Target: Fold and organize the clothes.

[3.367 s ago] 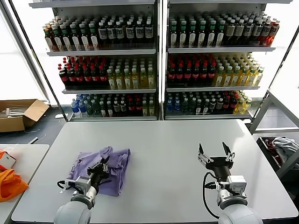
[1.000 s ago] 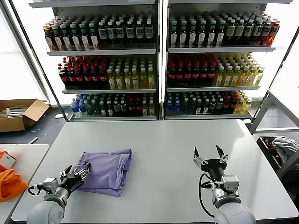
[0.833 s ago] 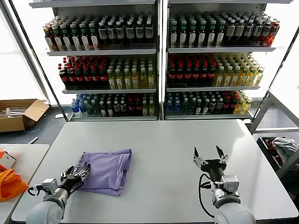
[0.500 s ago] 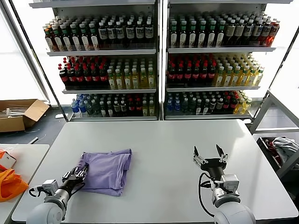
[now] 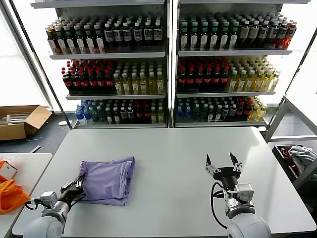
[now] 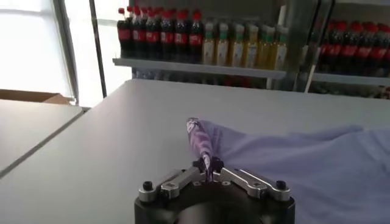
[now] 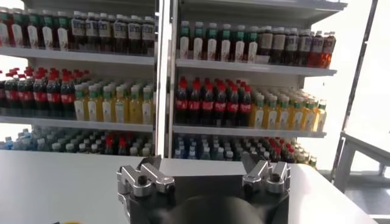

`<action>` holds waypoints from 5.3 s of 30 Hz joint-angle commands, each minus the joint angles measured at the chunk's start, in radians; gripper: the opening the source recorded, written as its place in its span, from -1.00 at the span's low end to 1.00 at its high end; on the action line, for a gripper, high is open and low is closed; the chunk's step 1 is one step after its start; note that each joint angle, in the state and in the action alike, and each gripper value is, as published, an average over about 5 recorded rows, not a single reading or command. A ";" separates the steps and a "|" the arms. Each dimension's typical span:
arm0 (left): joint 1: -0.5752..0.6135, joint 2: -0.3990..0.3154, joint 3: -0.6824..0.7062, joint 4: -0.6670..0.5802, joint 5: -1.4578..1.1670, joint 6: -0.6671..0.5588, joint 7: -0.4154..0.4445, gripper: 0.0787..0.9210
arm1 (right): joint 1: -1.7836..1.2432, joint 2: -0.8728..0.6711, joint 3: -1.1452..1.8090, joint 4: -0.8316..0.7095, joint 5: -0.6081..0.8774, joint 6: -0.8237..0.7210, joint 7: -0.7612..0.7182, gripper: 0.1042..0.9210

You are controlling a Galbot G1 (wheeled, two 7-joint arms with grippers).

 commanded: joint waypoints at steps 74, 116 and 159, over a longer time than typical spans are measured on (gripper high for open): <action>-0.226 -0.207 0.503 -0.065 0.334 0.011 -0.237 0.70 | 0.292 0.092 -0.103 -0.329 0.809 -0.115 0.231 0.67; -0.173 -0.213 0.418 -0.106 0.304 0.024 -0.256 0.77 | 0.426 -0.212 -0.189 -0.476 0.668 -0.137 0.112 -0.99; -0.112 -0.235 0.435 -0.096 0.332 0.018 -0.236 0.77 | 0.136 -0.119 -0.205 -0.226 0.496 -0.133 0.148 0.76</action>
